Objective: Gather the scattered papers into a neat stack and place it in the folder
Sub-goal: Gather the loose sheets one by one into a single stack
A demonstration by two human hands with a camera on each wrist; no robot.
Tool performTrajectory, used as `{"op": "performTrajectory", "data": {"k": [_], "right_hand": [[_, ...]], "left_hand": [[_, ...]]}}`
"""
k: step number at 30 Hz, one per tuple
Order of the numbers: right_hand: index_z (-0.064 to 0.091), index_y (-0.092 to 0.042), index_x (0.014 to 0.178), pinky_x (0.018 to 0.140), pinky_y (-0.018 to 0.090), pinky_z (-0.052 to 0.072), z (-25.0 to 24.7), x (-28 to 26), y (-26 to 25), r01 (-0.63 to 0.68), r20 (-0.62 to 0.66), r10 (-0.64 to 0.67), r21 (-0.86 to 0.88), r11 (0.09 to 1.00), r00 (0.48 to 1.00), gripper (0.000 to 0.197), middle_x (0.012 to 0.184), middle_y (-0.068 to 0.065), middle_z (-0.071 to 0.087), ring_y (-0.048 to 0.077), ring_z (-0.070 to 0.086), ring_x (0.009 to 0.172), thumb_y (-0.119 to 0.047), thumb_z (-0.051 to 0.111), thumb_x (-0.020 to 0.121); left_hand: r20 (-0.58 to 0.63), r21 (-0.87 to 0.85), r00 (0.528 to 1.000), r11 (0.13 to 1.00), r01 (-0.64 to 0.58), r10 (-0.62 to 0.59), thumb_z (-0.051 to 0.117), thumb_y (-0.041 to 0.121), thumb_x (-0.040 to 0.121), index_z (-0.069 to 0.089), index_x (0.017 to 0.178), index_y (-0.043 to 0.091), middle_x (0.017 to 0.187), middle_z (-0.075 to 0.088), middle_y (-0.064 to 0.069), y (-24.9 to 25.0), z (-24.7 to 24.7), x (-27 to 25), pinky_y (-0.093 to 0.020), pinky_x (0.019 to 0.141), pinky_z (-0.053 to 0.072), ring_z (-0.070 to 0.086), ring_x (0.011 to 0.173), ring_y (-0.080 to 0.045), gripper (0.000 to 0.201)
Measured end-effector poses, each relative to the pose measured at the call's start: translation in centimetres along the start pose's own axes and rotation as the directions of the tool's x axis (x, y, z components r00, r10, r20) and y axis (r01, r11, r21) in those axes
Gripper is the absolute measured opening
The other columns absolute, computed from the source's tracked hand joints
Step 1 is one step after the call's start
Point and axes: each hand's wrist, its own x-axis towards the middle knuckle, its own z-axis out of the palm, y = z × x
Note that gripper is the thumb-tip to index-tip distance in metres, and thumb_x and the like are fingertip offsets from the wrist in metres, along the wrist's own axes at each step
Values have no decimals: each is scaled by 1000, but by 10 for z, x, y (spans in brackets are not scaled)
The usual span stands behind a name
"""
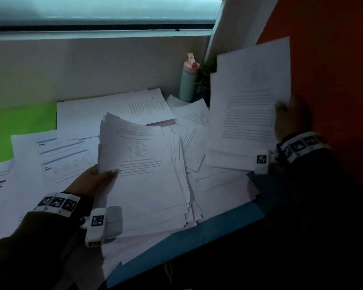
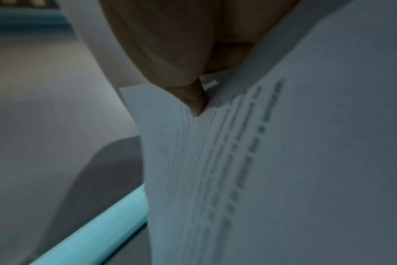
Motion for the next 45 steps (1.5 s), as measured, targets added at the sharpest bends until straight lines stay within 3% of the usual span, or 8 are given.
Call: {"op": "performTrajectory", "data": {"k": [8,12,17,21,25,28,32,45], "right_hand": [[53,-9,133,83,11,44,41,0,-53,99,346,-237,372,923,908,38,123,-7,54,10,52,109,-17,54,96],[62,-2,112,85,30,49,98,-42,-56,123,493,-249,274,954,834,24,112,13,65,23,60,101,-12,59,91],[58,-1,111,79,19,35,151,-117,-49,36,655,-149,183,982,740,26,117,14,60,24,57,106,-18,59,91],[62,-4,108,73,19,40,169,-152,-59,40,757,-202,227,973,622,24,109,8,64,20,60,100,-20,61,91],[65,-7,101,65,19,45,172,-148,-71,121,826,-221,185,975,518,22,100,2,66,18,63,90,-25,66,87],[62,-12,90,69,31,53,175,-115,-74,73,783,-155,139,988,602,23,93,7,66,23,64,82,-34,67,85],[53,-12,122,91,34,46,192,-48,-74,184,631,-114,-45,982,767,42,131,11,49,29,54,114,-30,66,86],[34,-11,142,108,41,38,249,11,-85,371,761,-28,-283,885,648,77,146,14,41,33,43,131,-43,69,81]], "left_hand": [[-12,-16,1000,1000,11,-11,67,58,64,68,88,18,65,66,5,1,0,0,-28,63,44,56,64,-17,47],[-25,57,999,998,23,-22,62,62,67,70,94,20,78,72,-1,3,-3,1,-31,67,49,63,69,-17,50],[-16,-53,995,994,101,-102,63,81,53,72,102,21,94,75,-8,0,-6,8,-40,83,53,69,84,-26,78],[-7,-4,996,996,93,-93,62,74,63,72,103,24,96,77,-6,-3,-6,9,-45,86,57,72,90,-28,65],[10,25,998,998,55,-55,67,52,76,69,107,19,94,74,1,4,-3,3,-28,72,51,70,90,-19,45],[6,9,999,999,35,-35,65,45,78,67,110,19,90,72,5,7,-1,0,-25,66,46,66,82,-12,42],[11,-1,999,999,40,-40,67,40,83,67,110,17,88,72,6,6,-1,0,-25,66,48,67,79,-11,35],[23,-24,997,997,73,-72,63,65,60,69,109,24,98,78,2,2,-6,1,-49,92,55,73,92,-19,65]]}}
